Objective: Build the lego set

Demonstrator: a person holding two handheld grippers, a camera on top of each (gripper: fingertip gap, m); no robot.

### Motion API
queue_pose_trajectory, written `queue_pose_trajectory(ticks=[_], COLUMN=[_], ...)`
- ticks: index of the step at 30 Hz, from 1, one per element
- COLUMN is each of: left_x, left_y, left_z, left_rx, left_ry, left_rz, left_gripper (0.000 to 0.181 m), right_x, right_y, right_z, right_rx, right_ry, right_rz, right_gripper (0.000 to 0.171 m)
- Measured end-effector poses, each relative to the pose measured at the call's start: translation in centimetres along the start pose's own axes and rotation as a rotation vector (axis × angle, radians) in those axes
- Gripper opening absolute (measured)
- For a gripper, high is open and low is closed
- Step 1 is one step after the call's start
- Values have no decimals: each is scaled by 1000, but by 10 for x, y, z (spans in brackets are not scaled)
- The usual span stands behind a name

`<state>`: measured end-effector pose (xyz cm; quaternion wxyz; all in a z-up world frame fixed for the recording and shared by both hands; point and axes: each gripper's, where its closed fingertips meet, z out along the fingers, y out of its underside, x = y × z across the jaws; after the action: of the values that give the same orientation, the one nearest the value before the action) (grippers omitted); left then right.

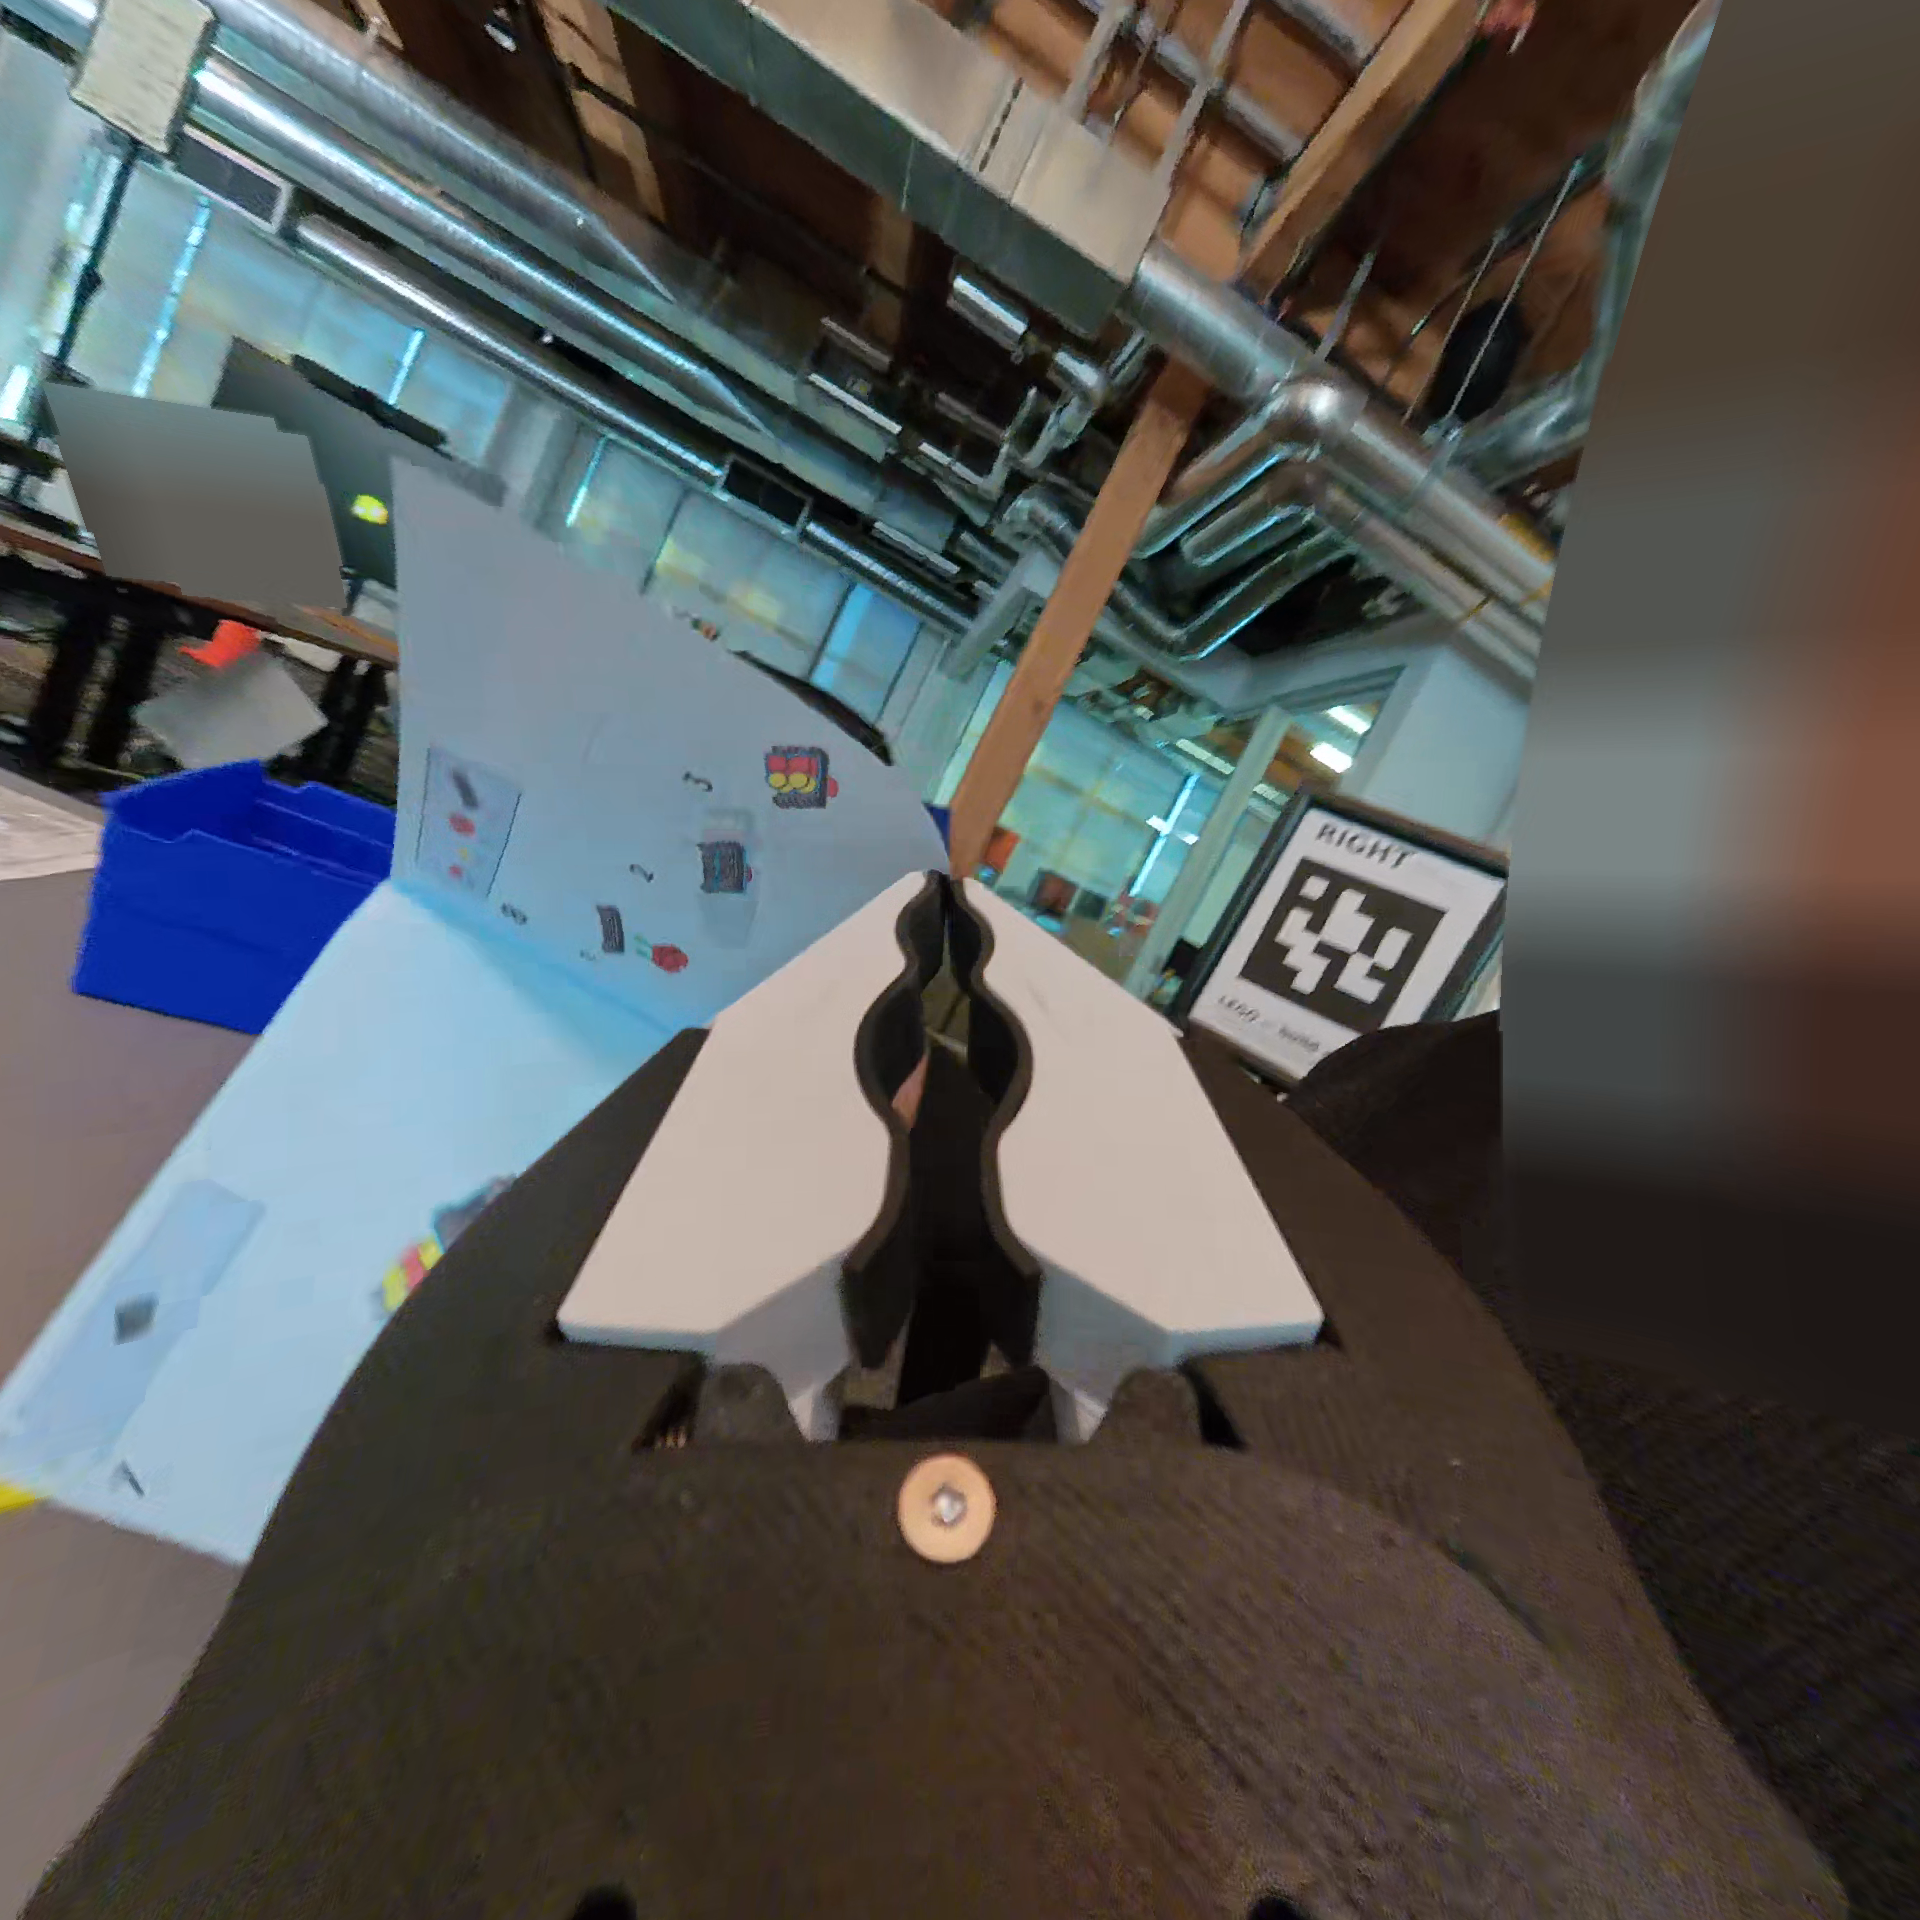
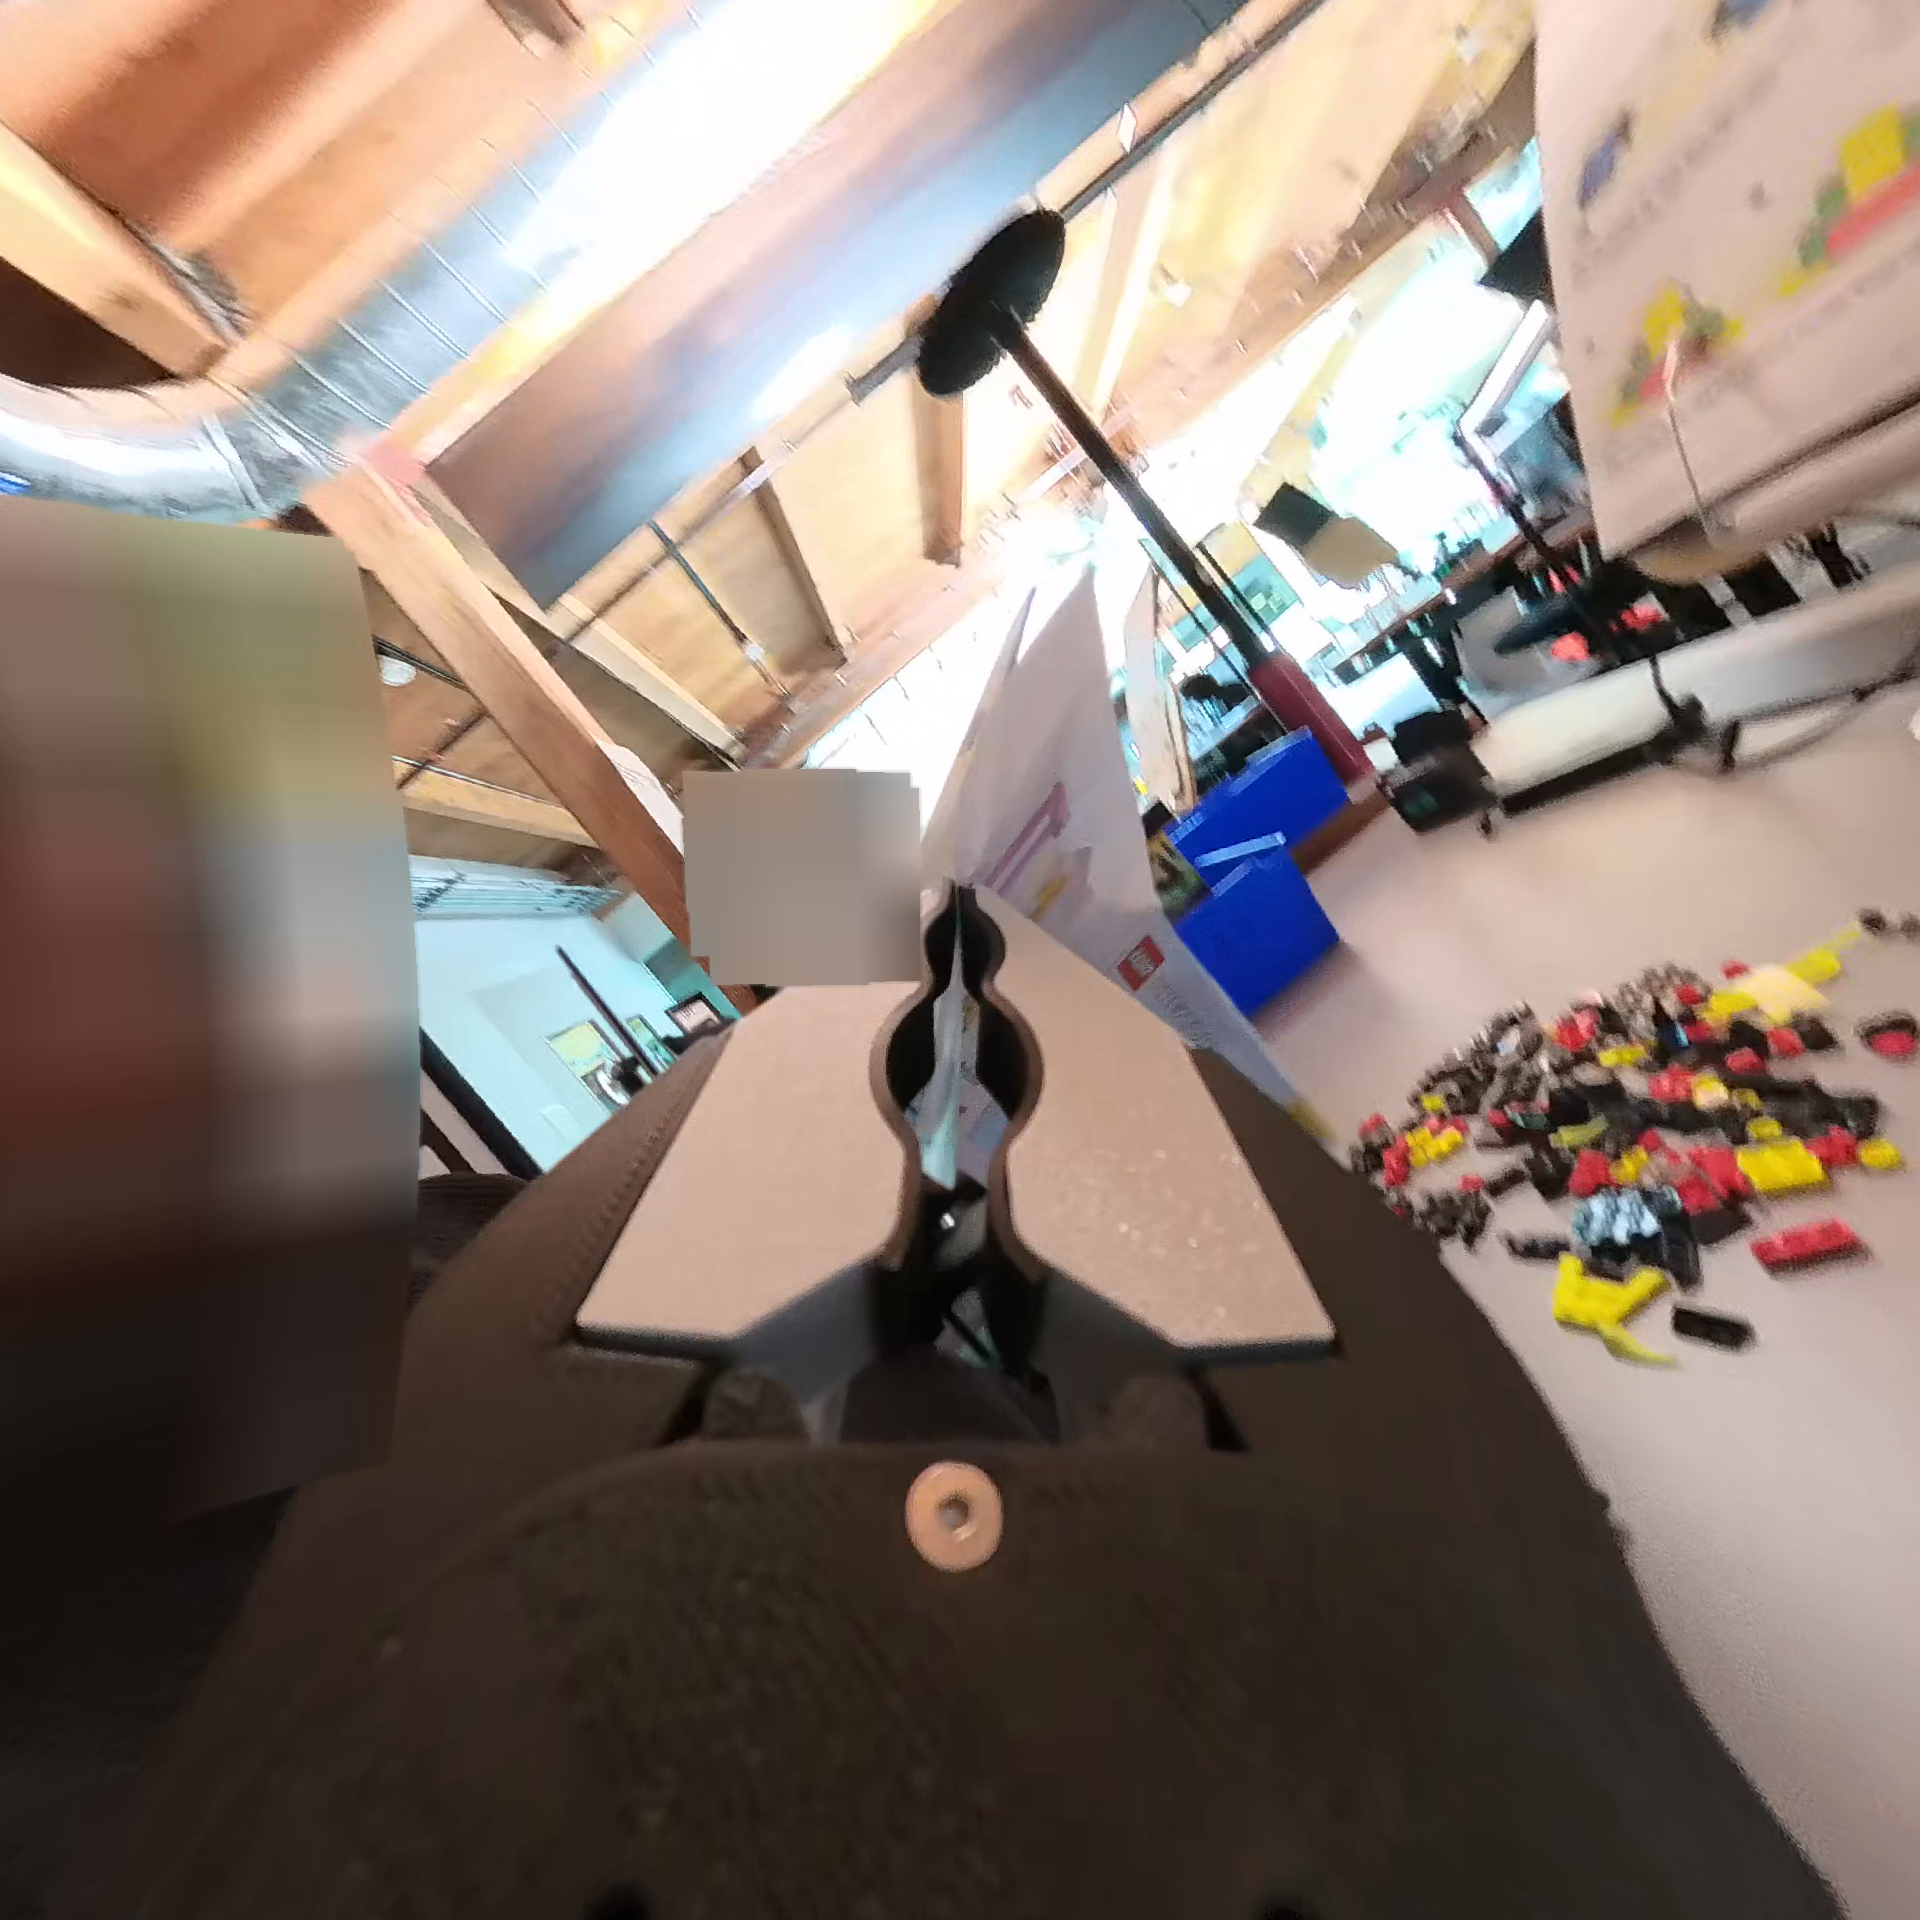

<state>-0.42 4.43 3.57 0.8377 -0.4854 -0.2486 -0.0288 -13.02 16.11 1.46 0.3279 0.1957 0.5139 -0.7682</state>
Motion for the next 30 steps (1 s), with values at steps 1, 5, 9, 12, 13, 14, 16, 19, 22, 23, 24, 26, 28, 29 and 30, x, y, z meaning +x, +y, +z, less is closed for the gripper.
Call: queue_pose_trajectory(ticks=[1, 5, 9, 12, 13, 14, 16, 19, 22, 23, 24, 26, 28, 29, 30], left_x=[1, -3, -6, -5, -5, -5, -5, -5, -3, -3, -3, -3, -4, -4, -4], left_y=[1, 6, 8, 7, 8, 8, 8, 10, 11, 11, 12, 13, 14, 14, 14], left_z=[1, 3, 3, 3, 3, 3, 3, 3, 4, 4, 4, 4, 4, 5, 5], left_rx=[-17, -62, -72, -64, -66, -67, -70, -73, -76, -76, -76, -79, -80, -81, -81], left_ry=[-21, -88, -107, -99, -97, -95, -94, -90, -80, -77, -76, -76, -77, -76, -75], left_rz=[31, 113, 110, 100, 97, 94, 91, 91, 84, 81, 78, 76, 73, 71, 70], left_gripper=[0, 0, 0, 0, 0, 0, 0, 0, 0, 0, 0, 0, 0, 0, 0], right_x=[4, 16, 22, 29, 33, 36, 40, 42, 45, 46, 45, 46, 46, 46, 46], right_y=[5, 36, 61, 69, 70, 71, 71, 69, 68, 67, 66, 66, 66, 66, 66], right_z=[3, 16, 25, 24, 23, 22, 20, 18, 15, 15, 13, 12, 12, 13, 13], right_rx=[-18, -131, -222, -263, -273, -281, -282, -274, -285, -290, -294, -300, -309, -309, -309], right_ry=[15, 59, 86, 119, 136, 151, 170, 181, 208, 217, 226, 242, 249, 249, 249], right_rz=[8, 24, 32, 16, 9, 3, 1, 10, -11, -22, -35, -64, -79, -81, -81], right_gripper=[0, 0, 0, 0, 0, 0, 0, 0, 0, 0, 0, 0, 0, 0, 0])
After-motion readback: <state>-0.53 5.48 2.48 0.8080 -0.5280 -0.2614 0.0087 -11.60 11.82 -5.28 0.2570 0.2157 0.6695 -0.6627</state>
